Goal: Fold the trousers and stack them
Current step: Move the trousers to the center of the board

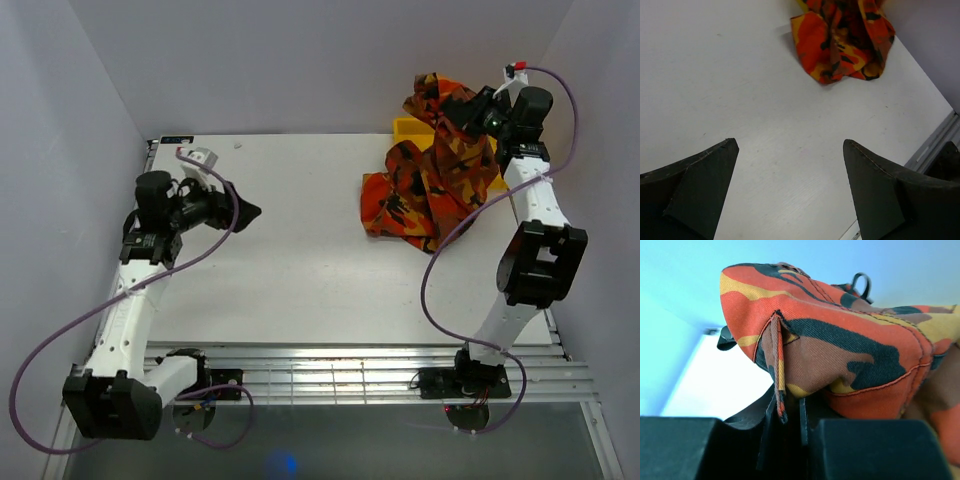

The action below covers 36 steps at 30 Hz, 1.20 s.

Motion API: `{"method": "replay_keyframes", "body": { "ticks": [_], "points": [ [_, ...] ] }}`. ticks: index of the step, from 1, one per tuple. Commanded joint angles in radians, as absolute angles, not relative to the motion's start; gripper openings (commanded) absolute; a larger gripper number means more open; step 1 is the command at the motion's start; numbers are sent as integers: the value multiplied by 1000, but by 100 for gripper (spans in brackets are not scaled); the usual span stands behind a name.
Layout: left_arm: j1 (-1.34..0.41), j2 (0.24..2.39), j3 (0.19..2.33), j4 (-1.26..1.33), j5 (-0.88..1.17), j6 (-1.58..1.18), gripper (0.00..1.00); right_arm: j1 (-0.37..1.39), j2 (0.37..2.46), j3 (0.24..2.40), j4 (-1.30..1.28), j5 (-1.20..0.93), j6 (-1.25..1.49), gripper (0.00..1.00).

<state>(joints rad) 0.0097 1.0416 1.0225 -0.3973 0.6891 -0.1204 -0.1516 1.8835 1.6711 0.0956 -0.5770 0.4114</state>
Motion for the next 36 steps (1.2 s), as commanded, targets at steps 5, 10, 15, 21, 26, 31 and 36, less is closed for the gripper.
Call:
{"method": "replay_keyframes", "body": {
  "ticks": [5, 10, 15, 21, 26, 31, 36],
  "points": [
    [-328, 1447, 1282, -172, 591, -161, 98, -179, 1452, 1462, 249, -621, 523, 8],
    [-435, 1833, 1541, -56, 617, -300, 98, -232, 1159, 1231, 102, -652, 346, 8],
    [-525, 2132, 1793, -23, 558, -406, 98, -233, 927, 1034, -78, -898, 67, 8],
    [-445, 2073, 1658, 156, 610, -524, 97, -210, 914, 996, -408, -991, -466, 8],
    [-336, 1751, 1433, 198, 635, -578, 98, -20, 1002, 1017, -153, -916, -272, 8],
    [-160, 1439, 1231, 128, 690, -583, 98, 335, 1107, 1040, 139, -701, -69, 8],
    [-2, 1159, 1098, -36, 735, -585, 98, 645, 1386, 1243, 199, -568, -25, 8]
  ]
}}
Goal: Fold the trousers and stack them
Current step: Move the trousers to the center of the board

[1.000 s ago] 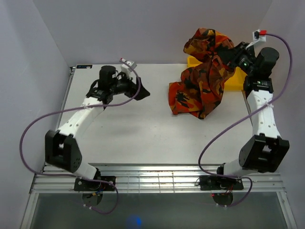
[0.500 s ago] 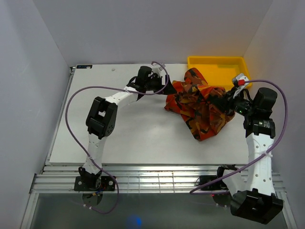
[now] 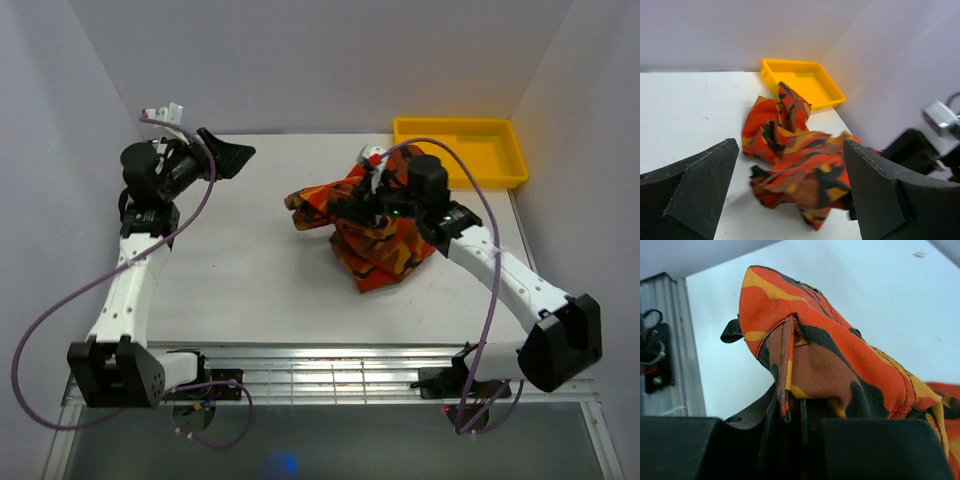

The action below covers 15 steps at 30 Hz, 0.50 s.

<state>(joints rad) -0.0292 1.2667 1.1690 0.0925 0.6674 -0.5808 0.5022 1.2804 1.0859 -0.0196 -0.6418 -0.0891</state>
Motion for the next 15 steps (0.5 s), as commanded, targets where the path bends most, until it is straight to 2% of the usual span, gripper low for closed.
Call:
{"method": "replay_keyframes", "body": {
  "ticks": [1, 2, 3, 4, 5, 7, 10, 14, 15],
  "points": [
    [-2, 1129, 1089, -57, 721, -572, 98, 678, 1432, 1287, 201, -578, 35, 10],
    [-2, 1103, 1082, -81, 689, -560, 98, 708, 1486, 1337, 184, -598, 60, 43],
    [-2, 1085, 1072, -134, 671, -548, 98, 744, 1591, 1401, 148, -624, 75, 52],
    [-2, 1066, 1068, -161, 654, -552, 98, 747, 1636, 1543, 42, -676, 93, 72],
    [-2, 1063, 1065, -190, 632, -555, 98, 742, 1678, 1608, -15, -678, 101, 96],
    [-2, 1066, 1051, -253, 621, -532, 98, 680, 1724, 1689, -130, -637, 95, 91],
    [-2, 1117, 1049, -294, 624, -445, 98, 511, 1640, 1600, -97, -510, 118, 91],
    [-2, 1289, 1089, -347, 647, -354, 98, 315, 1545, 1430, -97, -350, 138, 98],
    [-2, 1319, 1100, -363, 644, -342, 98, 269, 1530, 1408, -106, -324, 134, 93]
  ]
}}
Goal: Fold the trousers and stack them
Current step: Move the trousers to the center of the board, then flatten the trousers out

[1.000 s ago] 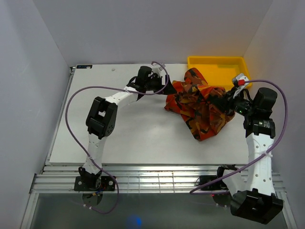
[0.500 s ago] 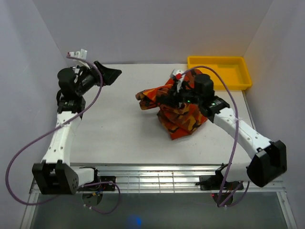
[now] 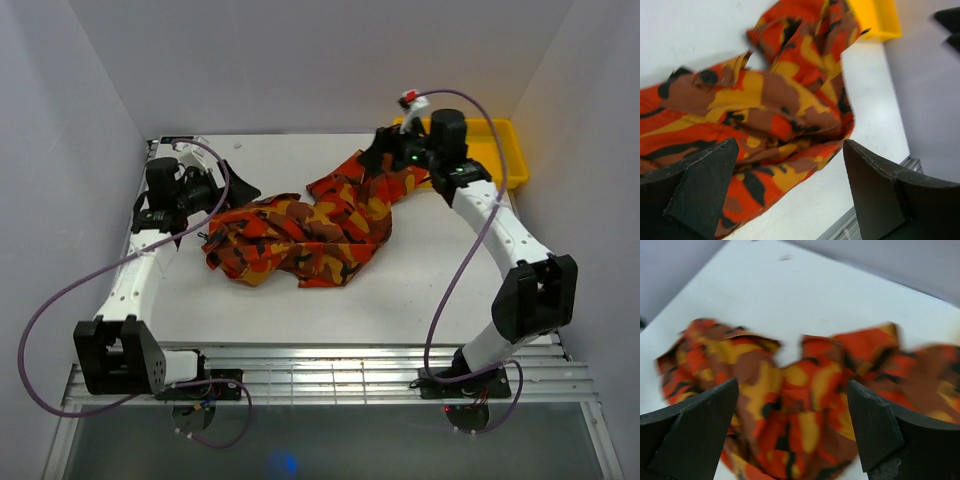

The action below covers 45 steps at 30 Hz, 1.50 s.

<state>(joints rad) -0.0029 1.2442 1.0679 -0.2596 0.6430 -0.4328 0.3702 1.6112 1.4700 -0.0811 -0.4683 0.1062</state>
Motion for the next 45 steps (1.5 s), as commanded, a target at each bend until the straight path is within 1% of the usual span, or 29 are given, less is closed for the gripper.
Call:
{"method": "replay_keyframes", "body": {
  "ticks": [1, 4, 7, 9, 11, 15, 19, 22, 27, 28, 32, 34, 37, 38, 41, 42, 43, 45],
  "points": [
    [-3, 1347, 1132, -374, 638, -313, 98, 253, 1528, 1385, -115, -283, 132, 91],
    [-11, 1423, 1169, -380, 606, -285, 98, 232, 1551, 1319, -155, -256, 127, 91],
    [-12, 1473, 1207, -380, 583, -270, 98, 227, 1636, 1322, -156, -213, 173, 96],
    [-12, 1479, 1219, -379, 583, -276, 98, 216, 1741, 1385, -170, -222, 221, 98],
    [-12, 1465, 1210, -358, 592, -294, 98, 212, 1840, 1440, -216, -248, 273, 98],
    [-12, 1431, 1184, -324, 600, -316, 98, 212, 1910, 1437, -147, -262, 320, 97],
    [-12, 1417, 1167, -313, 601, -324, 98, 219, 1983, 1471, -118, -325, 357, 96],
    [-12, 1408, 1149, -302, 604, -325, 98, 241, 2039, 1541, -118, -324, 359, 96],
    [-12, 1402, 1129, -284, 598, -325, 98, 281, 2088, 1638, -117, -279, 408, 96],
    [-12, 1404, 1131, -282, 597, -325, 98, 287, 2098, 1655, -123, -241, 425, 96],
    [-12, 1410, 1123, -273, 600, -328, 98, 317, 2189, 1738, -143, -198, 440, 99],
    [-12, 1414, 1115, -271, 600, -327, 98, 339, 2215, 1778, -166, -132, 459, 91],
    [-11, 1416, 1098, -270, 598, -322, 98, 354, 2273, 1828, -178, -60, 471, 87],
    [-11, 1414, 1095, -270, 594, -321, 98, 357, 2302, 1839, -195, -39, 460, 82],
    [-11, 1404, 1083, -268, 589, -313, 98, 370, 2328, 1832, -193, -5, 440, 74],
    [-9, 1401, 1075, -265, 589, -311, 98, 371, 2332, 1827, -190, -5, 436, 69],
    [-9, 1397, 1072, -264, 589, -310, 98, 371, 2332, 1819, -181, -3, 430, 53],
    [-9, 1388, 1063, -264, 583, -302, 98, 374, 2322, 1813, -161, -8, 411, 33]
  ]
}}
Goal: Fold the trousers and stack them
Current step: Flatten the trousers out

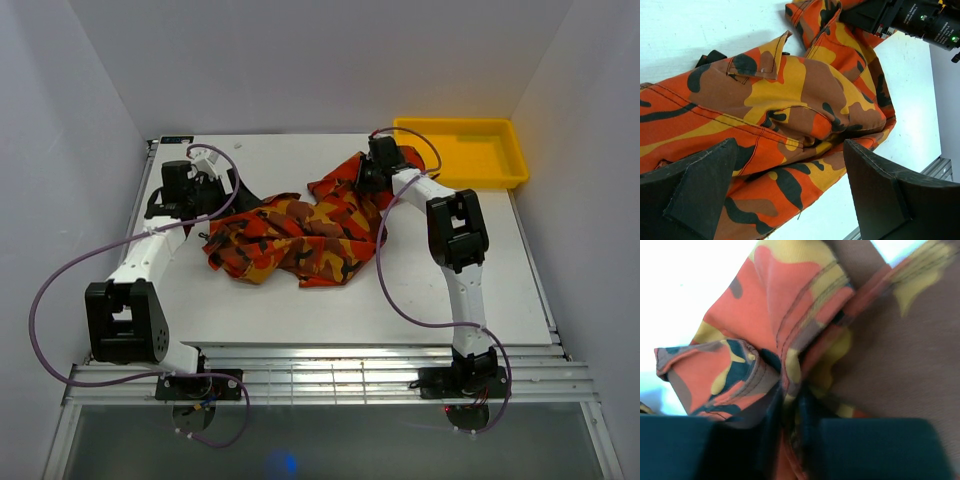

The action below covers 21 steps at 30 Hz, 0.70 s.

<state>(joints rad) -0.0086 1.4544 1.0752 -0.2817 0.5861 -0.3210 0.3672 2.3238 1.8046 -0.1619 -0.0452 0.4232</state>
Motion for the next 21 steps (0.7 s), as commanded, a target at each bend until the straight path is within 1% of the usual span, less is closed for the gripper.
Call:
{"method": "replay_keyframes", "body": {
  "ticks": [1, 2, 3, 8, 11, 15, 16, 18, 19, 21],
  "points": [
    [-9, 1385, 1062, -265, 580, -299, 98, 373, 2301, 1816, -161, -27, 408, 17],
    [-8, 1385, 1062, -278, 578, -298, 98, 373, 2287, 1827, -157, -44, 400, 10],
    [-8, 1385, 1063, -285, 574, -295, 98, 373, 2269, 1835, -156, -52, 393, 8],
    [-2, 1391, 1074, -340, 538, -288, 98, 345, 2116, 1910, -117, -147, 385, 8],
    [35, 1379, 1069, -347, 520, -281, 98, 339, 1972, 1882, -31, -189, 396, 8],
    [40, 1373, 1081, -383, 470, -249, 98, 339, 1757, 1770, 48, -172, 397, 8],
    [44, 1385, 1089, -400, 453, -242, 98, 339, 1673, 1716, 38, -141, 397, 8],
    [58, 1391, 1106, -451, 428, -229, 98, 339, 1591, 1659, 5, -60, 362, 8],
    [69, 1393, 1106, -468, 426, -222, 98, 337, 1509, 1585, 2, -40, 347, 8],
    [74, 1396, 1104, -486, 423, -187, 98, 328, 1424, 1492, -61, -8, 293, 8]
  ]
}}
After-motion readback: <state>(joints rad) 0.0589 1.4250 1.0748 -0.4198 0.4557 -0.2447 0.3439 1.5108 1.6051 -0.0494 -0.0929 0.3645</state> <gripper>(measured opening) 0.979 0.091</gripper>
